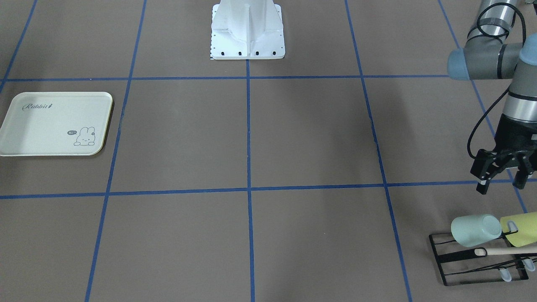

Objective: Left arm grabs green cup and hands to right arm on tray

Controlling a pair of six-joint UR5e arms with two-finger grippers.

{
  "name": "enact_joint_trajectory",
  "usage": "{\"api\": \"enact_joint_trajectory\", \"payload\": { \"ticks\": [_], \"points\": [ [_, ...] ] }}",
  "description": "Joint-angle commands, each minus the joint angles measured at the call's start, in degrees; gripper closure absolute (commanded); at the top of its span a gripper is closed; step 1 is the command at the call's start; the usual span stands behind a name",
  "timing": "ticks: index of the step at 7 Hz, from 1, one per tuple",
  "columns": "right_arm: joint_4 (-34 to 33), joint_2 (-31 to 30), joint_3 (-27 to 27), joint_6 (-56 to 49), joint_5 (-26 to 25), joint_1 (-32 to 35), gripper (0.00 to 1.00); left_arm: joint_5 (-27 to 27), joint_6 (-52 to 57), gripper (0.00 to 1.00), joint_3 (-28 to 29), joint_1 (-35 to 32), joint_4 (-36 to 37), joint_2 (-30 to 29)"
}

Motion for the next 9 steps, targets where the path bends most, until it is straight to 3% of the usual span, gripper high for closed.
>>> {"api": "enact_joint_trajectory", "payload": {
  "ticks": [1,3,9],
  "points": [
    [0.0,0.0,0.0,0.0,0.0,0.0,0.0,7.5,-1.6,0.0,2.2,4.0,-3.4,-0.1],
    [0.0,0.0,0.0,0.1,0.0,0.0,0.0,9.6,-1.7,0.0,7.9,4.2,-10.7,-0.8],
    [0.0,0.0,0.1,0.1,0.0,0.0,0.0,10.4,-1.9,0.0,13.8,4.9,-11.4,-5.3]
  ]
}}
